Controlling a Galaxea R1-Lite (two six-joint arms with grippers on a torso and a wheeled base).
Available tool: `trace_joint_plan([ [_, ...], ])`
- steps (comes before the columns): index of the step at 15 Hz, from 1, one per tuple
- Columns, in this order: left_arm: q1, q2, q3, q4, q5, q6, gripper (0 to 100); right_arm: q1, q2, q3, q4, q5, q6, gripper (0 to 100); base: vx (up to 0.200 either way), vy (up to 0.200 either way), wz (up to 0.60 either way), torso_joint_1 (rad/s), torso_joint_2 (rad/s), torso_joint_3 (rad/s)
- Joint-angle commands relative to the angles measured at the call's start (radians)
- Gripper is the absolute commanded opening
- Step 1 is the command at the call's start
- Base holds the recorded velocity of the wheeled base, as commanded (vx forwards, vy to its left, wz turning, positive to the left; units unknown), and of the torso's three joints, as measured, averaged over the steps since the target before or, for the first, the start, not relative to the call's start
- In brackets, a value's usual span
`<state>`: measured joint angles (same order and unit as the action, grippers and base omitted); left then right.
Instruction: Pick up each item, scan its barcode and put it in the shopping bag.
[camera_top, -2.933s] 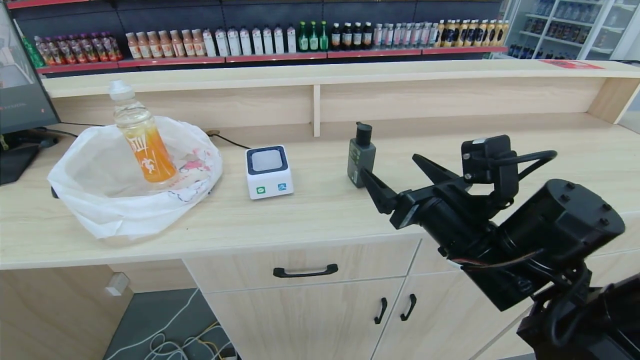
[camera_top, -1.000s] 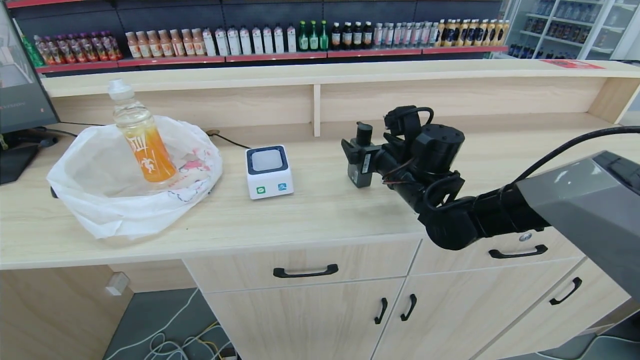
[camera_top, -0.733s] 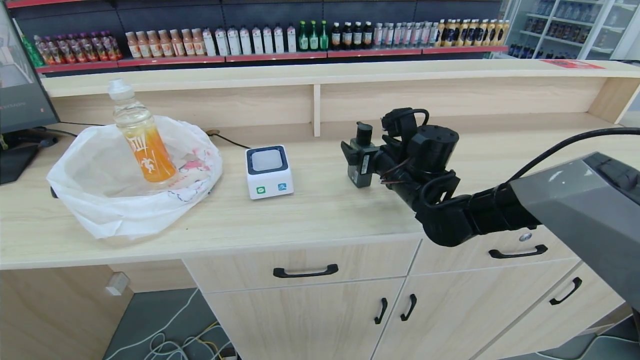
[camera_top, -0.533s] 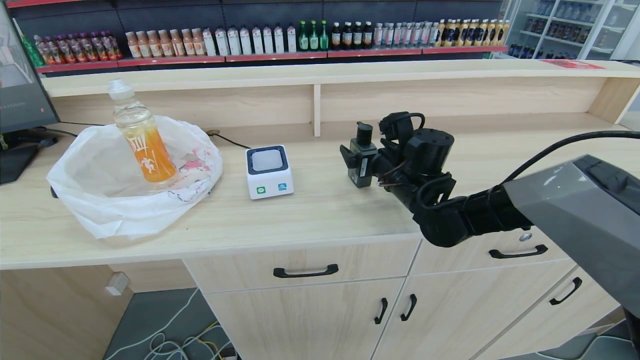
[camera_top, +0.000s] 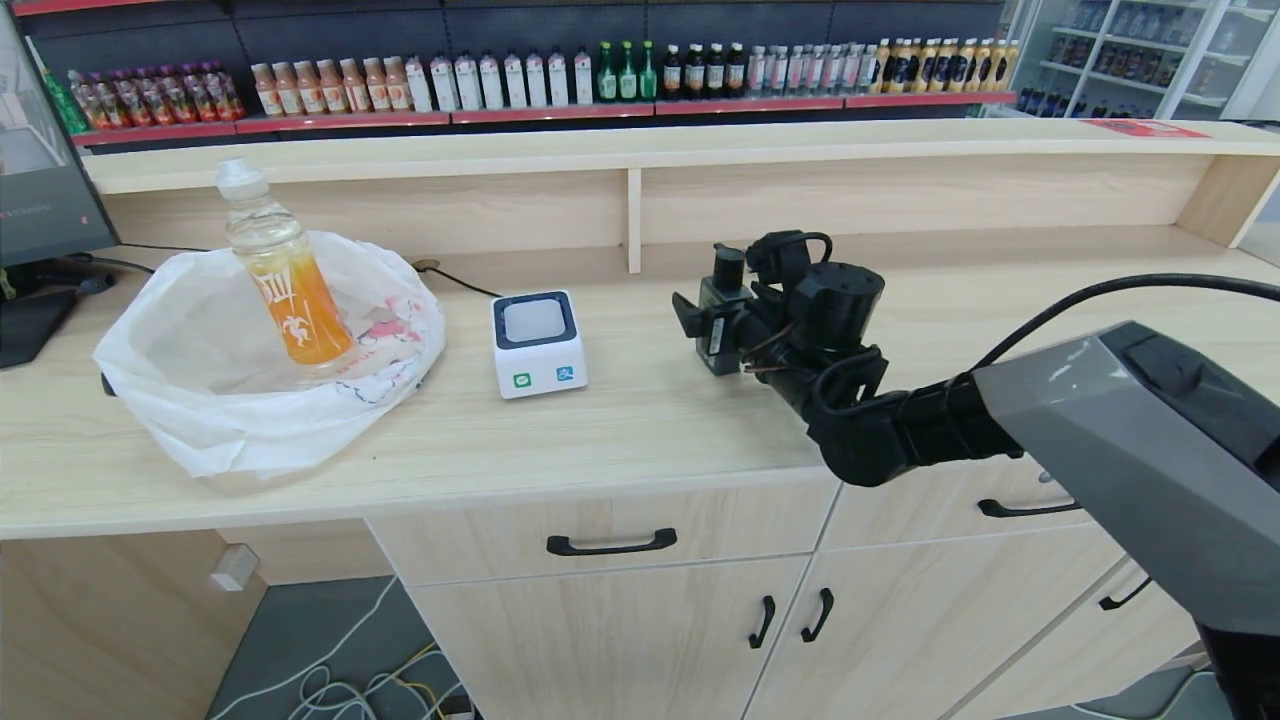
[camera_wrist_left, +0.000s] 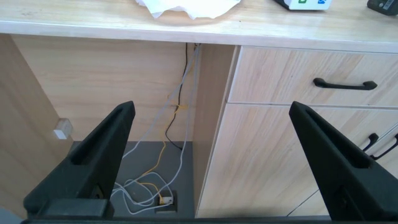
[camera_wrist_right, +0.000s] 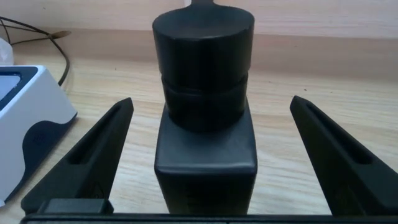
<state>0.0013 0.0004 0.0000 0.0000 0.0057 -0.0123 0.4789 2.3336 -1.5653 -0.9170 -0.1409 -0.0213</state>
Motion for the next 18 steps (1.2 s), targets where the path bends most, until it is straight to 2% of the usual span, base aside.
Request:
trace_joint_plan([
  [1,0.000,0.000,0.000,0.000,0.000,0.000,100,-0.005,0.020,-0.021,0.001,-0.002,0.000,100,0.000,0.000,0.00,0.000,0.00,0.000],
  [10,0.000,0.000,0.000,0.000,0.000,0.000,100,-0.003,0.043,-0.024,-0.006,-0.003,0.017,100,0.000,0.000,0.00,0.000,0.00,0.000],
  [11,0.000,0.000,0.000,0.000,0.000,-0.001,100,0.000,0.043,-0.025,-0.006,-0.005,0.017,0,0.000,0.000,0.00,0.000,0.00,0.000],
  [18,0.000,0.000,0.000,0.000,0.000,0.000,100,0.006,0.026,-0.022,-0.008,-0.005,0.023,0,0.000,0.000,0.00,0.000,0.00,0.000],
])
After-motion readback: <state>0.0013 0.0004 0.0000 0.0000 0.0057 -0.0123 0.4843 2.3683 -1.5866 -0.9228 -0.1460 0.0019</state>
